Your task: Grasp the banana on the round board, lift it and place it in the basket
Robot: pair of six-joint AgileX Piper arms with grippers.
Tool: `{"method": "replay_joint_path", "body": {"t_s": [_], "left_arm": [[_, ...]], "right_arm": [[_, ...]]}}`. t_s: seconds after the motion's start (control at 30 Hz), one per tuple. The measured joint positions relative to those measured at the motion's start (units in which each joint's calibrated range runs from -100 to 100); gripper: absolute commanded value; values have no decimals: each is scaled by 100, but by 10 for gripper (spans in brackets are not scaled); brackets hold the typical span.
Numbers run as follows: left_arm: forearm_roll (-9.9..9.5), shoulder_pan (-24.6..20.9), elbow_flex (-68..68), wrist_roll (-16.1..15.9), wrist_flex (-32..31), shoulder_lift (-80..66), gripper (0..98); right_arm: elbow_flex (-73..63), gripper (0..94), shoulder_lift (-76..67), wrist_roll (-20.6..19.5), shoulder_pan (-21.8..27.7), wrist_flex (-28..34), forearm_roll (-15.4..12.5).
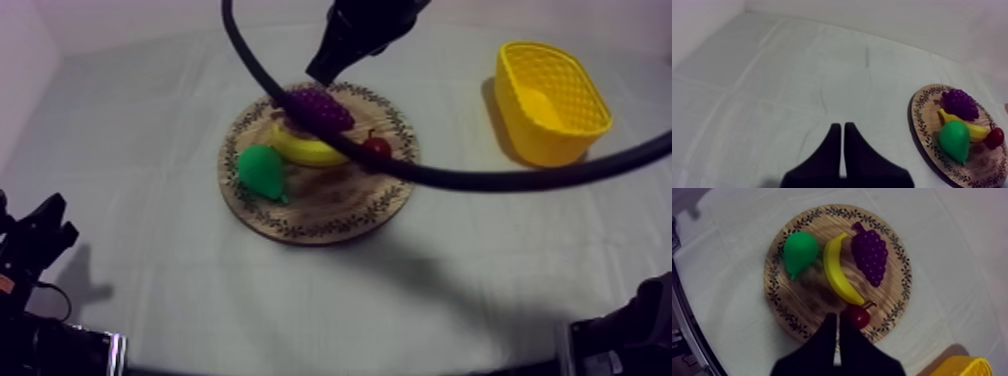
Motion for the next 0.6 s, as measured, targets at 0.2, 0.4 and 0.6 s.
{"method": "replay_joint_path", "body": {"t_s": [0.2, 0.4, 0.6], "left_arm": [[0, 0, 0, 0, 0, 0, 0], [0, 0, 0, 0, 0, 0, 0], [0, 0, 0, 0, 0, 0, 0]], "right_arm": [[-24, 17, 47, 6, 8, 66, 36], [-29, 206, 52, 69, 19, 101, 30], [107, 369, 98, 187, 13, 69, -7]]}}
